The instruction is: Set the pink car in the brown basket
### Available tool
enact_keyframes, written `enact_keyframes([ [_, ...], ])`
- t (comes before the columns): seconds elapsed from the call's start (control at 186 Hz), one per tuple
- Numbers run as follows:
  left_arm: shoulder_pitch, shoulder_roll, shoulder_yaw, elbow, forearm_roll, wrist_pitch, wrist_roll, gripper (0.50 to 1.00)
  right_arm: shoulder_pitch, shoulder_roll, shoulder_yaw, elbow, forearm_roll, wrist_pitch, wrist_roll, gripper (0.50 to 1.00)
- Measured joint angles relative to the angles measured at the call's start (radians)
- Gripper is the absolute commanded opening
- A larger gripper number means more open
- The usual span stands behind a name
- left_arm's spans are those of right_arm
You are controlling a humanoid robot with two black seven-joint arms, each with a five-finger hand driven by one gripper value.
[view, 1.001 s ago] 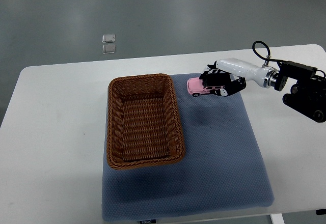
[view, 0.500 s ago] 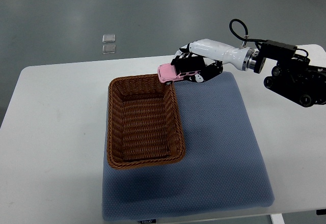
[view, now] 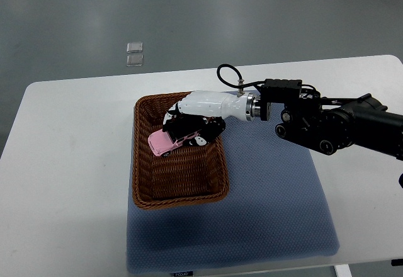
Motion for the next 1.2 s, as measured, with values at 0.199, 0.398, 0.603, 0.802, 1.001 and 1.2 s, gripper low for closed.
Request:
enact_keyframes([
  [0.199, 0.0, 0.0, 0.0, -0.002, 0.0, 0.0, 0.0, 1.0, -0.016, 0.015, -0.029, -0.024, 0.0, -0.014, 0.0, 0.549],
  [0.398, 0.0, 0.0, 0.0, -0.003, 0.0, 0.0, 0.0, 1.0, -0.02, 0.013, -0.029, -0.025, 0.003, -0.012, 0.0, 0.911],
  [0.603, 0.0, 0.0, 0.0, -0.003, 0.0, 0.0, -0.001, 1.0, -0.021, 0.006, -0.019, -0.025, 0.017, -0.015, 0.0, 0.911],
  [0.802, 0.0, 0.0, 0.0, -0.003, 0.0, 0.0, -0.001, 1.0, -0.021, -0.018, 0.055, -0.023, 0.075, -0.051, 0.0, 0.911],
  [1.001, 0.0, 0.0, 0.001, -0.003, 0.0, 0.0, -0.001, 1.0, -0.059, -0.09, 0.213, -0.019, 0.273, -0.054, -0.001, 0.909],
  [1.2, 0.0, 0.0, 0.0, -0.003, 0.0, 0.0, -0.001, 1.0, -0.148, -0.15, 0.361, -0.021, 0.613, -0.051, -0.103, 0.909],
])
